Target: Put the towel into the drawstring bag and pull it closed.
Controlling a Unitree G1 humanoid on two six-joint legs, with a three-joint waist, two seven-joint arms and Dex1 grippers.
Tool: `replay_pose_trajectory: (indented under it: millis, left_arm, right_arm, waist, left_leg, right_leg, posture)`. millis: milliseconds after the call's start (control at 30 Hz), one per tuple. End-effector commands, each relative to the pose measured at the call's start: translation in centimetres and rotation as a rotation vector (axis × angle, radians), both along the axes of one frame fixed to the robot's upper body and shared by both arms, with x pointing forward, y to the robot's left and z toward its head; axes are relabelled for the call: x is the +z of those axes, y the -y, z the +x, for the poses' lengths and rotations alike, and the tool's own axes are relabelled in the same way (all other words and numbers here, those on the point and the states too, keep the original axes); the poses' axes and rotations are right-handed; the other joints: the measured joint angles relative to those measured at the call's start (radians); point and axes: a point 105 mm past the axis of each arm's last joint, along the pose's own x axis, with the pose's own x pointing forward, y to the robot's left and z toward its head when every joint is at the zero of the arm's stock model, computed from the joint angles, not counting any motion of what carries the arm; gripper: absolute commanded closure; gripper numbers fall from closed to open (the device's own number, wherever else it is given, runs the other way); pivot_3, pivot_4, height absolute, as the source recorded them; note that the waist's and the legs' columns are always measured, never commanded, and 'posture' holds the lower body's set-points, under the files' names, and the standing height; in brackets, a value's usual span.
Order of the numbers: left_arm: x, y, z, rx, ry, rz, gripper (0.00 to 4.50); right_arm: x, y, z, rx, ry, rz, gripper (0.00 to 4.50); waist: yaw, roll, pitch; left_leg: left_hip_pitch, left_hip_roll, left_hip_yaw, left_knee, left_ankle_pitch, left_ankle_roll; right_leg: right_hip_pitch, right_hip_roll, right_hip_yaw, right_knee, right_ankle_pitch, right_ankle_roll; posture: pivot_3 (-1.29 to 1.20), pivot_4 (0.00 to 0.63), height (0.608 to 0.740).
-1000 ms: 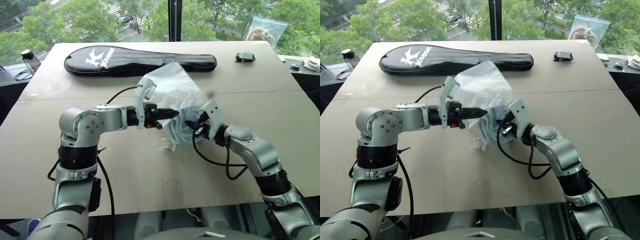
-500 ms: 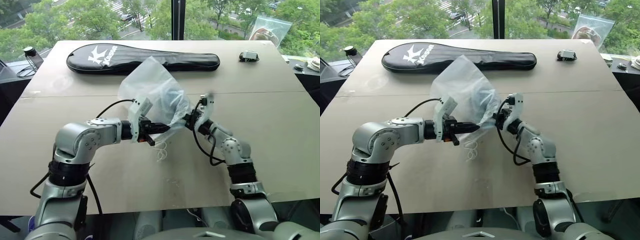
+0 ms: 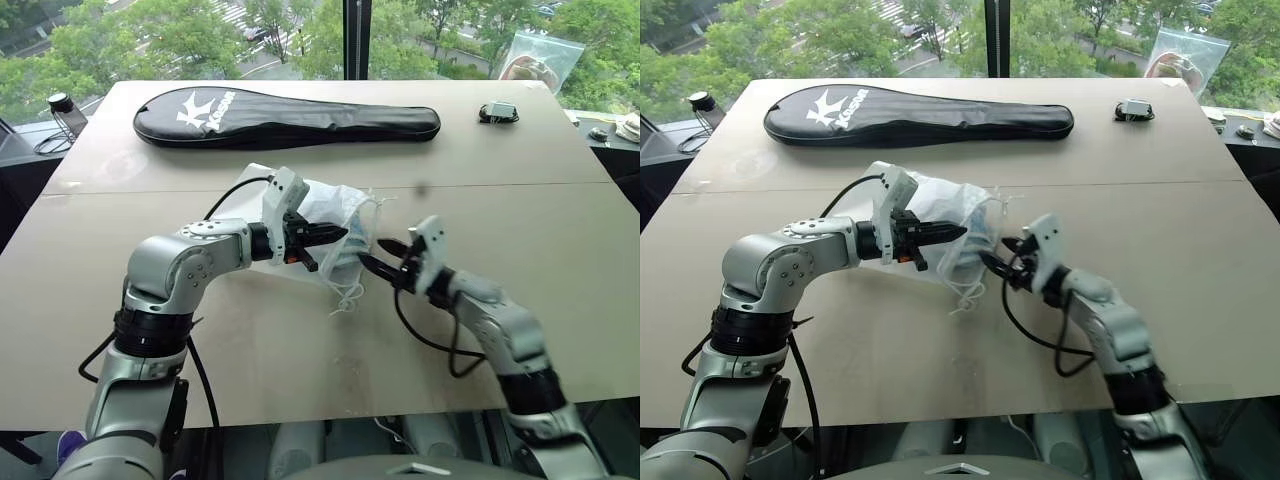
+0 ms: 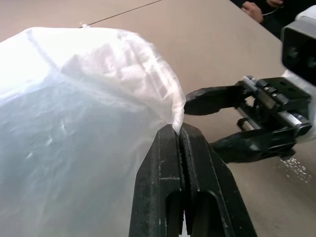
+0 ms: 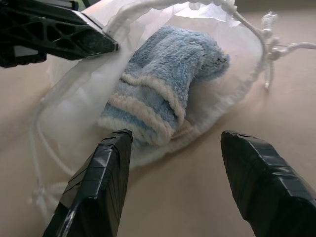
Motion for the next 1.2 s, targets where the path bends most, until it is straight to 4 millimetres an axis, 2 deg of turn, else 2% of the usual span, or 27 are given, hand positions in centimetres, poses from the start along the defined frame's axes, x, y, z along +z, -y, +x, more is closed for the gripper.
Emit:
replay_pose_trajectory:
  millis: [33, 167, 200, 233, 300, 333, 367, 400, 500, 567, 667, 700, 733, 800, 867, 967, 1067, 1133, 1200]
  left_arm:
    - [1.7, -0.5, -0.3, -0.087, 0.071, -0.015, 4.50]
    - [1.7, 0.0, 0.1, -0.134, 0.104, 0.003, 4.50]
    - [1.8, 0.3, 0.1, -0.144, 0.108, -0.001, 4.50]
    - [1.8, 0.6, -0.1, -0.164, 0.111, -0.003, 4.50]
    - [1.6, 1.0, -0.5, -0.200, 0.112, 0.000, 4.50]
    - [1.5, 1.2, -0.8, -0.218, 0.115, 0.004, 4.50]
    - [1.5, 1.3, -1.0, -0.233, 0.126, -0.002, 4.50]
    - [1.5, 1.3, -1.0, -0.241, 0.136, 0.004, 4.50]
    - [1.5, 0.9, -0.6, -0.240, 0.163, 0.016, 4.50]
    - [1.8, 0.1, -0.4, -0.280, 0.199, 0.037, 4.50]
    - [1.3, -1.2, -1.6, -0.412, 0.215, 0.114, 4.50]
    - [1.2, -1.5, -1.7, -0.441, 0.223, 0.136, 4.50]
    - [1.3, -1.8, -1.6, -0.462, 0.245, 0.158, 4.50]
    - [2.0, -2.0, -0.6, -0.492, 0.327, 0.203, 4.50]
    - [2.8, -1.6, 0.3, -0.520, 0.374, 0.219, 4.50]
    - [3.4, -1.2, 1.5, -0.564, 0.445, 0.270, 4.50]
    - [4.0, -1.7, 3.0, -0.543, 0.503, 0.313, 4.50]
    - [4.1, -1.7, 3.2, -0.541, 0.495, 0.287, 4.50]
    - [3.6, -1.4, 3.0, -0.556, 0.492, 0.273, 4.50]
  right_arm:
    - [0.8, 0.2, 0.4, -0.035, 0.075, -0.084, 1.42]
    - [0.9, -3.0, 3.2, -0.047, 0.142, -0.105, 1.42]
    - [1.1, -3.8, 3.7, -0.038, 0.158, -0.104, 1.93]
    - [1.2, -5.1, 4.0, 0.002, 0.170, -0.107, 2.13]
    - [1.0, -7.1, 4.3, 0.075, 0.192, -0.123, 3.01]
    - [0.8, -8.1, 4.1, 0.130, 0.201, -0.126, 3.40]
    - [0.8, -9.0, 3.6, 0.191, 0.211, -0.115, 4.11]
    - [1.0, -9.7, 3.0, 0.241, 0.216, -0.093, 4.44]
    - [1.7, -10.0, 1.5, 0.337, 0.225, -0.046, 4.44]
    - [1.9, -6.9, 1.3, 0.244, 0.230, -0.048, 4.44]
    - [2.1, -2.7, 0.0, 0.155, 0.207, -0.052, 4.44]
    - [2.1, -1.9, -0.5, 0.143, 0.197, -0.058, 3.81]
    - [2.0, -1.0, -1.2, 0.135, 0.188, -0.073, 3.56]
    - [1.7, 0.4, -2.0, 0.104, 0.175, -0.109, 2.65]
    - [1.2, 0.9, -2.3, 0.079, 0.157, -0.132, 1.78]
    - [1.1, 1.4, -1.9, 0.020, 0.168, -0.163, 1.78]
    - [2.5, 1.8, -1.5, -0.025, 0.198, -0.134, 1.78]
    - [2.6, 1.7, -1.3, -0.032, 0.205, -0.140, 1.78]
    - [1.9, 0.8, -0.6, -0.025, 0.201, -0.169, 1.78]
  waist:
    - [-0.002, 0.000, 0.000]
    - [0.000, 0.000, 0.000]
    - [0.000, 0.000, 0.000]
    - [0.001, 0.000, 0.000]
    - [0.002, 0.000, 0.000]
    - [0.005, 0.000, 0.000]
    - [0.007, 0.000, 0.000]
    - [0.008, 0.000, 0.000]
    - [0.010, 0.000, 0.000]
    - [0.011, 0.000, 0.000]
    - [0.015, 0.001, 0.001]
    - [0.015, 0.001, 0.001]
    - [0.016, 0.001, 0.001]
    - [0.015, 0.001, 0.001]
    - [0.016, 0.001, 0.001]
    - [0.009, 0.001, 0.001]
    - [0.006, 0.001, 0.001]
    - [0.003, 0.001, 0.001]
    - [0.004, 0.001, 0.001]
  left_leg:
    - [0.000, 0.000, 0.000, 0.000, 0.000, 0.000]
    - [0.001, 0.001, 0.001, 0.001, 0.000, 0.000]
    - [0.001, 0.000, 0.001, 0.001, 0.000, 0.000]
    - [0.001, 0.001, 0.002, 0.001, 0.000, 0.000]
    - [0.000, 0.000, 0.002, 0.002, 0.000, 0.000]
    - [-0.001, 0.000, 0.002, 0.002, 0.000, 0.000]
    - [-0.001, 0.000, 0.001, 0.003, 0.000, 0.000]
    - [-0.002, 0.000, 0.001, 0.003, 0.000, 0.000]
    - [-0.004, 0.000, 0.001, 0.002, 0.000, 0.000]
    - [-0.004, 0.000, 0.001, 0.002, 0.000, 0.000]
    - [-0.004, 0.000, 0.000, 0.002, 0.000, 0.000]
    - [-0.004, -0.001, 0.000, 0.002, 0.000, 0.000]
    - [-0.003, -0.001, 0.000, 0.002, 0.000, 0.000]
    - [-0.002, -0.001, 0.001, 0.002, 0.000, 0.000]
    - [-0.002, 0.000, 0.000, 0.002, 0.000, 0.000]
    - [-0.002, 0.000, 0.000, 0.003, 0.000, 0.001]
    - [-0.001, 0.000, 0.002, 0.004, 0.000, 0.001]
    - [-0.002, 0.000, 0.002, 0.004, 0.000, 0.001]
    - [-0.002, 0.000, 0.001, 0.004, 0.000, 0.001]
  right_leg:
    - [0.000, 0.001, 0.000, 0.000, 0.000, 0.000]
    - [0.000, 0.002, 0.001, 0.001, 0.000, 0.000]
    - [0.000, 0.001, 0.001, 0.001, 0.000, 0.000]
    - [0.000, 0.001, 0.002, 0.001, 0.000, 0.000]
    - [0.000, 0.000, 0.001, 0.000, 0.000, 0.000]
    - [0.000, 0.000, 0.001, 0.000, 0.000, 0.000]
    - [0.000, 0.000, 0.000, 0.000, 0.000, 0.000]
    - [0.000, -0.001, 0.000, 0.000, 0.000, 0.000]
    - [0.000, -0.002, -0.002, -0.002, 0.000, 0.000]
    - [0.000, -0.002, -0.002, -0.002, 0.000, 0.000]
    - [0.000, -0.002, -0.003, -0.001, 0.000, 0.000]
    - [0.000, -0.002, -0.003, -0.001, 0.000, 0.000]
    - [0.000, -0.002, -0.003, -0.001, 0.000, 0.000]
    - [0.001, -0.002, -0.003, -0.001, 0.000, 0.000]
    - [0.001, -0.001, -0.003, 0.000, 0.000, 0.000]
    - [0.001, 0.001, -0.003, 0.000, 0.000, 0.000]
    - [0.001, 0.000, -0.001, 0.000, 0.000, 0.000]
    - [0.001, 0.000, -0.001, 0.000, 0.000, 0.000]
    - [0.001, 0.000, -0.001, 0.001, 0.000, 0.000]
  posture:
    - [0.00, 0.150, 0.740]
    - [0.00, 0.150, 0.740]
    - [0.00, 0.150, 0.740]
    - [0.00, 0.150, 0.740]
    - [0.00, 0.150, 0.740]
    - [0.00, 0.150, 0.740]
    - [0.00, 0.150, 0.740]
    - [0.00, 0.150, 0.740]
    - [0.00, 0.150, 0.740]
    - [0.00, 0.150, 0.740]
    - [0.00, 0.150, 0.740]
    - [0.00, 0.150, 0.740]
    - [0.00, 0.150, 0.740]
    - [0.00, 0.150, 0.740]
    - [0.00, 0.150, 0.740]
    - [0.00, 0.150, 0.740]
    - [0.00, 0.150, 0.740]
    - [0.00, 0.150, 0.740]
    - [0.00, 0.150, 0.740]
